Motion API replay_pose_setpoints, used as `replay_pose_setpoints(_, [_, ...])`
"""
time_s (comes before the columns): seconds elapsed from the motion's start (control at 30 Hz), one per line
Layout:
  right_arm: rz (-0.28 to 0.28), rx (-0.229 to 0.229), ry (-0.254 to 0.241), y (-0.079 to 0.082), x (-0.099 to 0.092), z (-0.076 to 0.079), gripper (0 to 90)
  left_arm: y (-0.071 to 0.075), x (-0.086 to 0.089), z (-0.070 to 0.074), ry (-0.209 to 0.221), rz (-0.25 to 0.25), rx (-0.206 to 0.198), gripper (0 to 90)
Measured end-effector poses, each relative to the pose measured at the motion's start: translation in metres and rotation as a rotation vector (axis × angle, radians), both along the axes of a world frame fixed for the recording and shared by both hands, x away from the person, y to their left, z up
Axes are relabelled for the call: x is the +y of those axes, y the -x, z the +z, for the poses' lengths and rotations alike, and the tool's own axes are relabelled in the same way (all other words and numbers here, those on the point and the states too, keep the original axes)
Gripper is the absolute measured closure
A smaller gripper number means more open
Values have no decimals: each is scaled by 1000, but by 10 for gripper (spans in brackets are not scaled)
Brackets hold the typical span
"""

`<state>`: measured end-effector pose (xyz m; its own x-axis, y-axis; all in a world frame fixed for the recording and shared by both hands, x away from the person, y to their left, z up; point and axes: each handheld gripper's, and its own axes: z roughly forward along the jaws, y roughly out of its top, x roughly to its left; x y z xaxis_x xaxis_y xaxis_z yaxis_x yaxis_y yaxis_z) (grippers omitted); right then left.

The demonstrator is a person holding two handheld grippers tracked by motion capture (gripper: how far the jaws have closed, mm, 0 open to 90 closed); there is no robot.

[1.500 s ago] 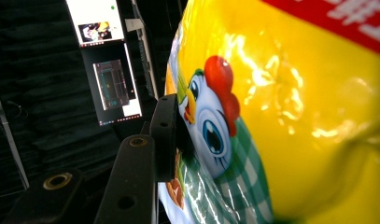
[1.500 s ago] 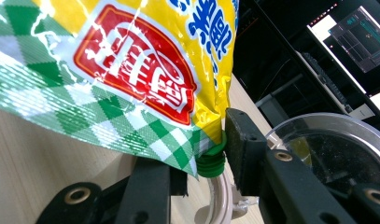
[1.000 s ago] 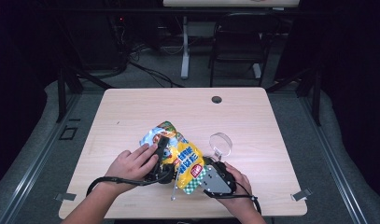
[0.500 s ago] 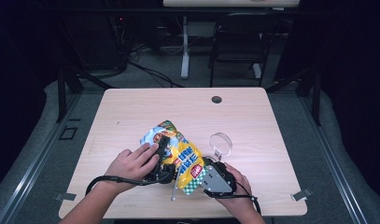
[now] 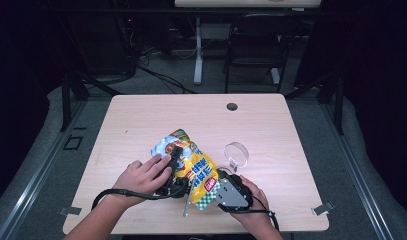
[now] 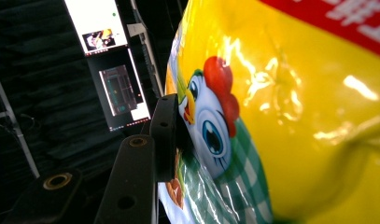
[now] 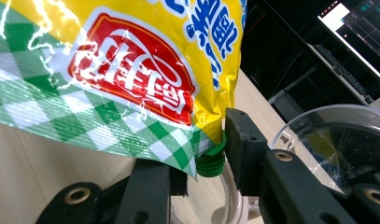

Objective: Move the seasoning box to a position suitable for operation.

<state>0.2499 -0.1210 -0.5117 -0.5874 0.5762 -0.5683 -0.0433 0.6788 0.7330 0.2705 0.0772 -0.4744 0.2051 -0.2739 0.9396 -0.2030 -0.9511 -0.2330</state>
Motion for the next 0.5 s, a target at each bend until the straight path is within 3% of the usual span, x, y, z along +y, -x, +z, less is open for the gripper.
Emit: replay_pose_setpoints(0.5, [-5, 11, -9, 0, -1, -1, 712, 1, -3, 0, -25, -7, -26, 655])
